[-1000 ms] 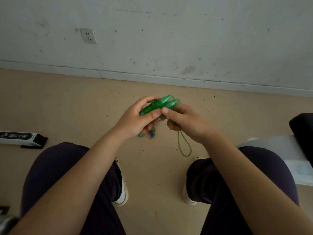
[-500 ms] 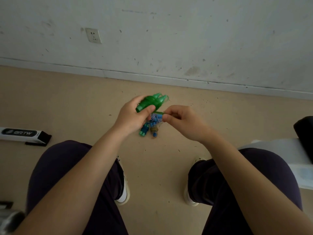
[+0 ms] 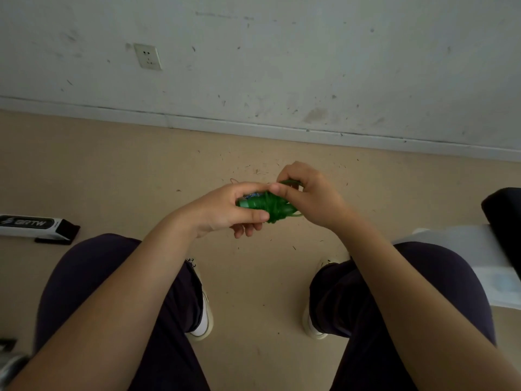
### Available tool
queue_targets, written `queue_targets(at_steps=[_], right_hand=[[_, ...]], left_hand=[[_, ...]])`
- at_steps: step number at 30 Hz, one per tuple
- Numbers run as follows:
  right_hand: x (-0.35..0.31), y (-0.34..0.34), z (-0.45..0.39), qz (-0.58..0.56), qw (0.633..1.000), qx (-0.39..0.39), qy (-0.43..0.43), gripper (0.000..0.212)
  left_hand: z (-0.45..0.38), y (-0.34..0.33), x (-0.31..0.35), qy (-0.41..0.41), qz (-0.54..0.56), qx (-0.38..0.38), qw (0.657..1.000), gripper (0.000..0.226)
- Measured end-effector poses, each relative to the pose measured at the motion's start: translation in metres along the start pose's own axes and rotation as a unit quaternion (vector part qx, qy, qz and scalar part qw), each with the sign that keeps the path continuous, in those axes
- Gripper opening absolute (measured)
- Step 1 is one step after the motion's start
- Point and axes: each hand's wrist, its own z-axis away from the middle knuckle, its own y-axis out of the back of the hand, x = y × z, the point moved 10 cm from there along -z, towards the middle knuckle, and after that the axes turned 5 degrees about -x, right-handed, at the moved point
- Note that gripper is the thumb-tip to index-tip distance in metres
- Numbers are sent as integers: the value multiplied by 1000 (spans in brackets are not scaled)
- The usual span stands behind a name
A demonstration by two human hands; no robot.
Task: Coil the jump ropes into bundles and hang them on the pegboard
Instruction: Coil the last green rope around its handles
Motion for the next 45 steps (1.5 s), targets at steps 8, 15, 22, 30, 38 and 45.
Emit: queue_targets(at_steps=[8,15,22,30,38,45], right_hand=[[8,-23,2,-101,991,-72,-47,20],[24,-7,6,-154,977,-74,-129,34],[35,-2,8,-138,977,-63,-147,19],[39,-6,6,-252,957,-13,-141,12],[45,-7,5,-229,964,-22,-132,17],[50,-7,6,-190,970,-25,-150,15]], left_hand=[[-2,-8,-7,29,-55,20,998,37],[-4,7,-8,1,-79,66,995,29],[-3,6,-7,-6,-80,60,995,34],[1,20,-1,-10,-17,125,992,30],[2,28,-6,3,-4,171,985,28],[0,18,1,-21,-73,122,990,40]])
